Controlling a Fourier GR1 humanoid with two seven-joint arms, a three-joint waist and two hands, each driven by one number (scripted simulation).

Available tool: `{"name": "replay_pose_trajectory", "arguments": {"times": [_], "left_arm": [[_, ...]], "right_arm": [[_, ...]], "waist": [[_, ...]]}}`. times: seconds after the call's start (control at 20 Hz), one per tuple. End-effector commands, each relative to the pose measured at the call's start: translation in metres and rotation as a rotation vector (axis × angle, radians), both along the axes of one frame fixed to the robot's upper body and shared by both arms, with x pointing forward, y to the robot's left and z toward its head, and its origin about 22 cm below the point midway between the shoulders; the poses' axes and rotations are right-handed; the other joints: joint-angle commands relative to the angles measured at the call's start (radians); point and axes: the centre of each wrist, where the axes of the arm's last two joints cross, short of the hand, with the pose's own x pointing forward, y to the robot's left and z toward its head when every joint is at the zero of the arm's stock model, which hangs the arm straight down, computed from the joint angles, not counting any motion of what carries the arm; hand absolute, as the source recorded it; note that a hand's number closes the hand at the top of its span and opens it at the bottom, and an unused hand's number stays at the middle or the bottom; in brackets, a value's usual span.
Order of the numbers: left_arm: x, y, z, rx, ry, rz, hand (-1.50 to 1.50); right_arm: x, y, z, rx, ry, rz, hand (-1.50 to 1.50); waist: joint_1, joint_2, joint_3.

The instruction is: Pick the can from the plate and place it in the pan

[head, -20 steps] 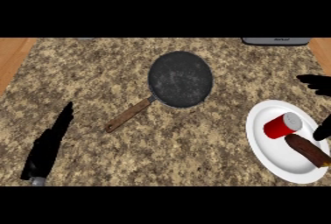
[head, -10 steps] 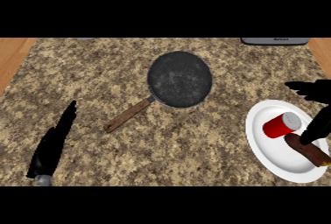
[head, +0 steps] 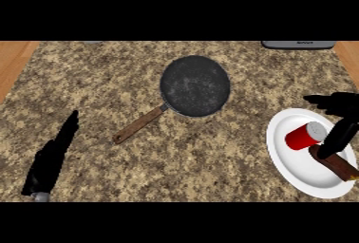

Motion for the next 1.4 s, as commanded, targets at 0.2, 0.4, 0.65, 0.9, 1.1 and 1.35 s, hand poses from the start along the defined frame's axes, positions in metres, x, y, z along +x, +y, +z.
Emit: {"name": "replay_pose_trajectory", "arguments": {"times": [0.2, 0.4, 0.65, 0.9, 1.1, 1.35], "left_arm": [[-0.014, 0.001, -0.004, -0.003, -0.009, 0.002, 0.0], [0.0, -0.014, -0.005, -0.007, 0.004, -0.008, 0.0], [0.012, 0.0, -0.008, 0.005, -0.001, 0.01, 0.0], [-0.007, 0.0, 0.027, 0.006, -0.012, -0.013, 0.0], [-0.009, -0.015, 0.01, -0.003, 0.004, -0.008, 0.0], [-0.006, -0.005, 0.02, 0.006, -0.01, -0.001, 0.0]], "right_arm": [[-0.002, 0.007, -0.024, -0.017, 0.045, 0.007, -1.5], [-0.001, -0.007, -0.024, -0.041, 0.038, -0.001, -1.5], [-0.018, 0.005, -0.045, -0.031, 0.015, -0.013, -1.5], [-0.008, -0.005, -0.063, 0.001, -0.013, -0.023, 1.5], [-0.007, 0.017, -0.08, 0.068, -0.017, -0.042, 1.5], [-0.012, 0.018, -0.075, 0.135, -0.025, -0.068, 1.5]], "waist": [[0.001, 0.0, 0.0], [0.0, 0.0, 0.0], [-0.005, 0.0, 0.0], [0.004, 0.0, 0.001], [0.0, 0.0, 0.0], [-0.003, -0.002, 0.0]]}}
